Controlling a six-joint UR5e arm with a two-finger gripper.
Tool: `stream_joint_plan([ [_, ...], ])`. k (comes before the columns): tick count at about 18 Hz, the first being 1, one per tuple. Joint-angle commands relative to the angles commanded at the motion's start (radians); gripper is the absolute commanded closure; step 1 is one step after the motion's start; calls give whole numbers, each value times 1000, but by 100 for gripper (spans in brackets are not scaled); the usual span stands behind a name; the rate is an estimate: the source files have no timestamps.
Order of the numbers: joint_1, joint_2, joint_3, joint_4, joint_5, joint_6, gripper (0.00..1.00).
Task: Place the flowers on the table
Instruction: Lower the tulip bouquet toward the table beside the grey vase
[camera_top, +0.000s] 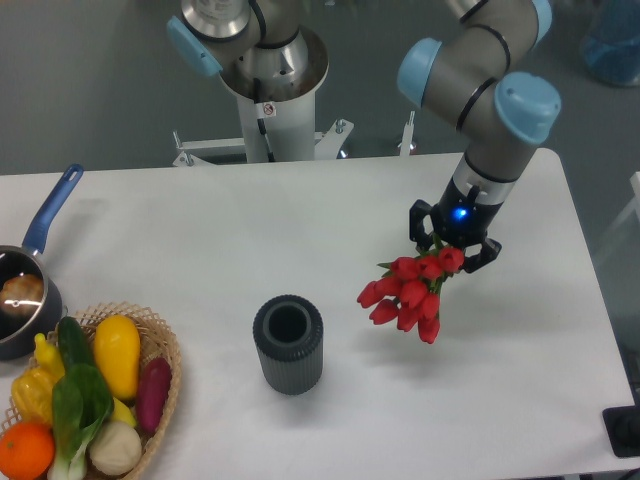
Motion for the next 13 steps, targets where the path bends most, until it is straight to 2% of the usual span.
stream_joint_plan([
  [3,-12,-20,12,2,5,2,52],
  [7,-38,-37,15,3,70,0,51],
  [13,-41,-51,17,8,77,5,51],
])
